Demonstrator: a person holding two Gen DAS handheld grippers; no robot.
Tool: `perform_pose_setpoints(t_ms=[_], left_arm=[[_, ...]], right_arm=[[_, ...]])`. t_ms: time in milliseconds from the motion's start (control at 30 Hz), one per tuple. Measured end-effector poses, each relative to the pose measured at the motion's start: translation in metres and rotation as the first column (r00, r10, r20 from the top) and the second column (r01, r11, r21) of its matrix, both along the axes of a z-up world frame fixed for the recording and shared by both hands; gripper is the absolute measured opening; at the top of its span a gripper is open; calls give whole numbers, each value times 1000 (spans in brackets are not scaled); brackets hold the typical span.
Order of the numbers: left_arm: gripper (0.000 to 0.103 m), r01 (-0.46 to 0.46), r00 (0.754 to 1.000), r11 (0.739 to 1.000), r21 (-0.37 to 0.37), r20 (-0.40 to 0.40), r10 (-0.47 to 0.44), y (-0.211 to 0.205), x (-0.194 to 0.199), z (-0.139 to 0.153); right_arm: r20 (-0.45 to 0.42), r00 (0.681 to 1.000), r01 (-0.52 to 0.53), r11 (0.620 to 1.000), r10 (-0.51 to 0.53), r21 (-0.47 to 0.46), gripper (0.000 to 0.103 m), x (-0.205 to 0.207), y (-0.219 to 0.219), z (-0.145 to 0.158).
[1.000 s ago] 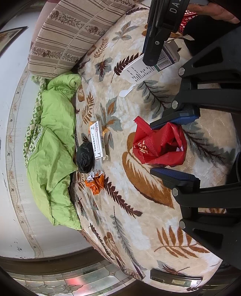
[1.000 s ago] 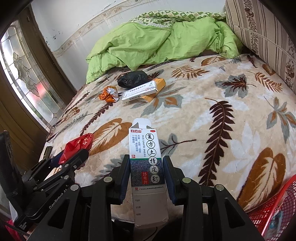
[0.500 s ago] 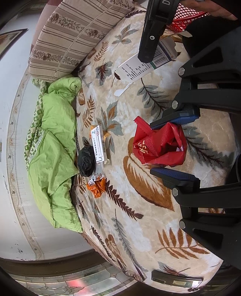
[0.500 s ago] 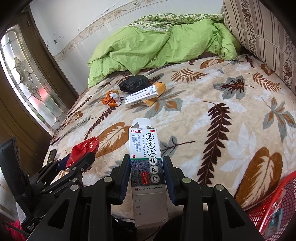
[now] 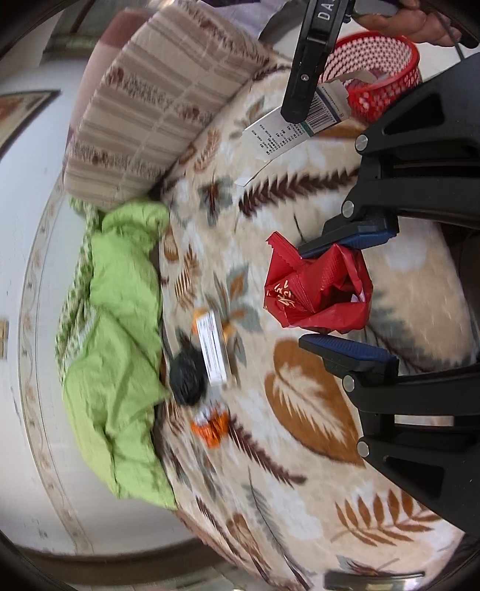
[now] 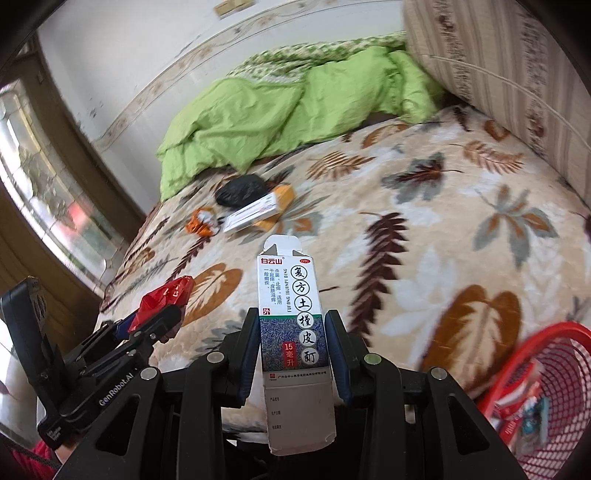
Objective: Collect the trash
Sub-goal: 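Carry both held items over the red mesh basket, then open both grippers over the basket to drop the items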
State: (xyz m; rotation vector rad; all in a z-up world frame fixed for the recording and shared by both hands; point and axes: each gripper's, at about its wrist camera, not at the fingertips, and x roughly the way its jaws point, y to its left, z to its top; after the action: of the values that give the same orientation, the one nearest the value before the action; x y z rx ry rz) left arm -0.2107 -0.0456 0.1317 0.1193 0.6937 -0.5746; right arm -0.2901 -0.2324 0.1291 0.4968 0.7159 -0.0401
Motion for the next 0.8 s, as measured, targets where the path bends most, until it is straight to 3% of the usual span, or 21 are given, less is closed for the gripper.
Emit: perform_pose_setpoints(t_ms=[167, 333, 467, 567, 800], left_arm=[[41, 115, 993, 993, -19, -31, -116, -33, -12, 7], [41, 278, 957, 960, -27, -77, -279, -85, -36, 10], [41, 407, 906, 913, -39, -114, -408, -130, -59, 13], [41, 500, 852, 865, -49, -152, -501, -167, -77, 15], [41, 619, 761, 784, -45, -211, -613, -222, -116, 7]], right_arm=[[-10, 993, 114, 993, -114, 26, 37, -39, -41, 2], [-24, 968, 249, 968, -248, 33, 37, -86, -85, 5], [-40, 935, 354, 935, -353, 30, 37, -130, -118, 4], [-53, 908, 418, 908, -416, 35, 37, -156, -137, 1], [-80, 871, 490, 869, -485, 63, 38, -196, -159, -10]])
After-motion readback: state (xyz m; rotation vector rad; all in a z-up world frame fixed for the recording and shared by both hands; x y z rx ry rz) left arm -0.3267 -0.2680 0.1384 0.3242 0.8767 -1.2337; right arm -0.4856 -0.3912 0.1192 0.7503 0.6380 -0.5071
